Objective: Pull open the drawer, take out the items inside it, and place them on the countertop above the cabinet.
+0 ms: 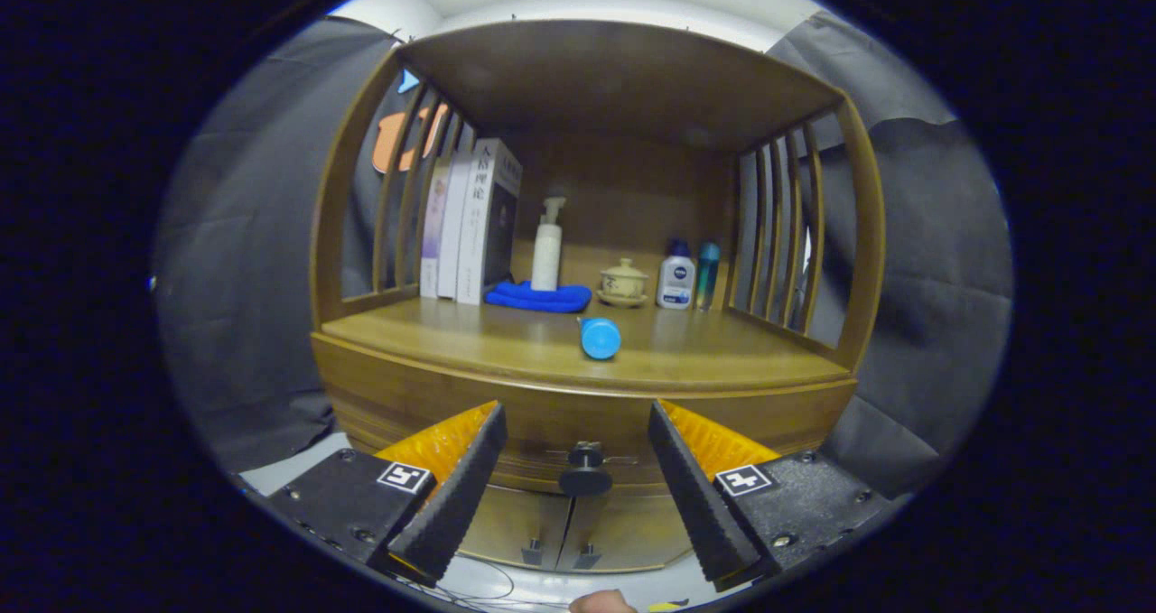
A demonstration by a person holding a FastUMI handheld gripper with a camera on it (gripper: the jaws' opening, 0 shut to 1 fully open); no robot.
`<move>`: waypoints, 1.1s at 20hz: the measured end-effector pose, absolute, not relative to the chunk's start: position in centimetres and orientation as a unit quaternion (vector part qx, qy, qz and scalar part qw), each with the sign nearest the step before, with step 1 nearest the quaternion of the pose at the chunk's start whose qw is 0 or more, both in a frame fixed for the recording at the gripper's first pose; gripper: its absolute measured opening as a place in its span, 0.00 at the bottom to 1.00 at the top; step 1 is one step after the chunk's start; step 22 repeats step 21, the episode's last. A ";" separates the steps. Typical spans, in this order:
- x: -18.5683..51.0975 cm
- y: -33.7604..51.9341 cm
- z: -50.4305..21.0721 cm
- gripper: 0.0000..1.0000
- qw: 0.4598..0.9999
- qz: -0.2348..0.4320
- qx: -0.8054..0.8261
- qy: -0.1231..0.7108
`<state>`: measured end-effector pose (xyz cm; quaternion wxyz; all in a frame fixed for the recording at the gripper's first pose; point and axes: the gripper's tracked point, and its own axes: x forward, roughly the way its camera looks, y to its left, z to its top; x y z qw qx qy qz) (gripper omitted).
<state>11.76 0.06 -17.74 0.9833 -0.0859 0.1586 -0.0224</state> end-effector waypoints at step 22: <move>-6.0 1.2 -0.5 1.00 0.994 0.064 -0.010 0.092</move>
